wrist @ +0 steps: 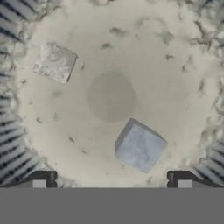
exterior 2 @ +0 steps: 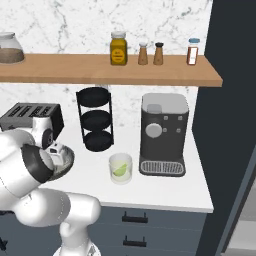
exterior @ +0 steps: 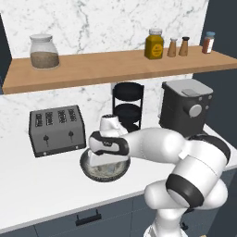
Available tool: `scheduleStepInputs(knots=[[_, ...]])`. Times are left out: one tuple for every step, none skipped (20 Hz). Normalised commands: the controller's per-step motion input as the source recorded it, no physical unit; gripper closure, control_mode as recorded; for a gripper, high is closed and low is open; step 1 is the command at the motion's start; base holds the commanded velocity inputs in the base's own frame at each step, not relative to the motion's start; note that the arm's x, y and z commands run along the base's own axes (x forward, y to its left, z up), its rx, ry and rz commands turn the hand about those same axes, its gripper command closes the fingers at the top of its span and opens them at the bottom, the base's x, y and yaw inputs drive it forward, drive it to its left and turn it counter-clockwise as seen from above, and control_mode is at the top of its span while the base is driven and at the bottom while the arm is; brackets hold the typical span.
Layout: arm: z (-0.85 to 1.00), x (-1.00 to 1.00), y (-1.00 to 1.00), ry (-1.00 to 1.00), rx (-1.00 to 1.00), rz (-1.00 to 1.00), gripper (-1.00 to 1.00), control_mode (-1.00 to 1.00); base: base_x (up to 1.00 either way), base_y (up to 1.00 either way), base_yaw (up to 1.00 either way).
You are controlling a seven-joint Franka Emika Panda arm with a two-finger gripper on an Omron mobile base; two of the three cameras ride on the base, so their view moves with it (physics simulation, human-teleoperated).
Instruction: Grab a lemon wedge from the fridge and one ice cube from the ice bowl, and put them in the glass of lemonade.
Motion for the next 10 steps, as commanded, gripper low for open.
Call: scheduleStepInputs(knots=[[-0.08, 0.00, 0.25, 0.00, 0.00, 0.00, -1.00, -1.00, 0.00, 0.00, 0.00], [-0.08, 0.00, 0.26, 0.00, 0.00, 0.00, -1.00, -1.00, 0.00, 0.00, 0.00], [-0.09, 0.00, 0.26, 0.00, 0.00, 0.00, -1.00, -1.00, 0.00, 0.00, 0.00], [-0.13, 0.00, 0.20, 0.00, 0.00, 0.00, -1.00, -1.00, 0.00, 0.00, 0.00], [-0.13, 0.00, 0.11, 0.00, 0.00, 0.00, -1.00, -1.00, 0.00, 0.00, 0.00], [-0.12, 0.00, 0.10, 0.00, 0.00, 0.00, -1.00, -1.00, 0.00, 0.00, 0.00], [-0.11, 0.01, 0.05, 0.00, 0.00, -0.01, -1.00, -1.00, 0.00, 0.00, 0.00], [-0.09, 0.00, 0.00, 0.00, 0.00, -0.04, -1.00, -1.00, 0.00, 0.00, 0.00], [-0.06, 0.00, 0.00, 0.00, 0.00, -0.09, -1.00, -1.00, 0.00, 0.00, 0.00], [0.00, 0.00, 0.00, 0.00, 0.00, -0.12, -1.00, -1.00, 0.00, 0.00, 0.00]])
